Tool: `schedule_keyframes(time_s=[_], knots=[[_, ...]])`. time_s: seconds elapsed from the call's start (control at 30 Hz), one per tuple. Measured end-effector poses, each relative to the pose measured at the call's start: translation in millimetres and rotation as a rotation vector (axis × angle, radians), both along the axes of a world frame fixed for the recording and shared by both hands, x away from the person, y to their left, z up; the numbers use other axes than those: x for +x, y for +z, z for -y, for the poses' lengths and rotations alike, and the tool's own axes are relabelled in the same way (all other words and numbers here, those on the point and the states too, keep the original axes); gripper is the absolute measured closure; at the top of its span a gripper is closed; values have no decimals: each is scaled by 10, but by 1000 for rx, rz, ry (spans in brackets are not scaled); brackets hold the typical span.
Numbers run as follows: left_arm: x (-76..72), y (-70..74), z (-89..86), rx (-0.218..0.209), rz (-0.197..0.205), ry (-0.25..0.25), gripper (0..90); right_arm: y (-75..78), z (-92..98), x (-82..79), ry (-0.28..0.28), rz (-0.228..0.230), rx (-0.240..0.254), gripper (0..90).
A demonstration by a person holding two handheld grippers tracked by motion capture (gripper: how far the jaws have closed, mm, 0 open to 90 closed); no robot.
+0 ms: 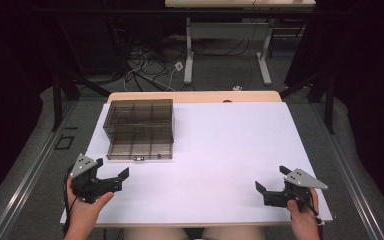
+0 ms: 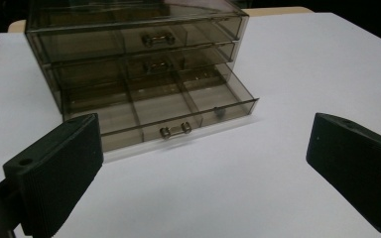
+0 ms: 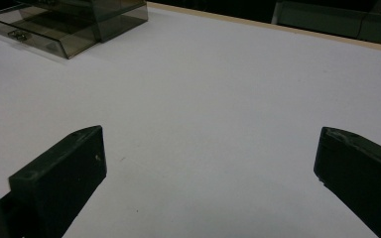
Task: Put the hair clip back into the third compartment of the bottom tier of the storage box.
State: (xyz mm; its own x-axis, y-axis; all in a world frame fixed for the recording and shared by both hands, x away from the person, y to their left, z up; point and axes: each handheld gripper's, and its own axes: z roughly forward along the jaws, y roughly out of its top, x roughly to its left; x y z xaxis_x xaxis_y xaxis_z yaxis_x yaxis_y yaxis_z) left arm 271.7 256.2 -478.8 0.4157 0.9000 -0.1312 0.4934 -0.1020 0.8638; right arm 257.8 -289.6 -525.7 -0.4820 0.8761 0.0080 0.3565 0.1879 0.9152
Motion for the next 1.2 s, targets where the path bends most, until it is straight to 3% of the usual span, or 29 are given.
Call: schedule_keyframes(time_s=[0.53,0.57,0.67,0.83,0.87,0.97,1.1,1.13,1.2], knots=[[-52,-172,-244,-6,-25,92,12,-2,5,5,-4,3,1,0],[-52,-179,-271,19,-27,93,12,-2,4,5,-1,5,6,0],[-49,-217,-294,27,-22,117,13,-6,2,10,0,12,5,0],[-34,-257,-344,49,-28,115,13,-3,4,11,0,12,9,0],[-25,-273,-338,28,-26,120,13,-2,5,11,2,11,13,0],[-9,-307,-368,46,-36,111,13,-1,16,14,0,2,1,0],[29,-370,-396,31,-41,123,13,0,21,21,1,7,8,0],[33,-373,-427,56,-46,116,13,-1,23,23,-3,13,8,0],[42,-386,-444,45,-51,119,13,6,32,19,1,2,6,0]])
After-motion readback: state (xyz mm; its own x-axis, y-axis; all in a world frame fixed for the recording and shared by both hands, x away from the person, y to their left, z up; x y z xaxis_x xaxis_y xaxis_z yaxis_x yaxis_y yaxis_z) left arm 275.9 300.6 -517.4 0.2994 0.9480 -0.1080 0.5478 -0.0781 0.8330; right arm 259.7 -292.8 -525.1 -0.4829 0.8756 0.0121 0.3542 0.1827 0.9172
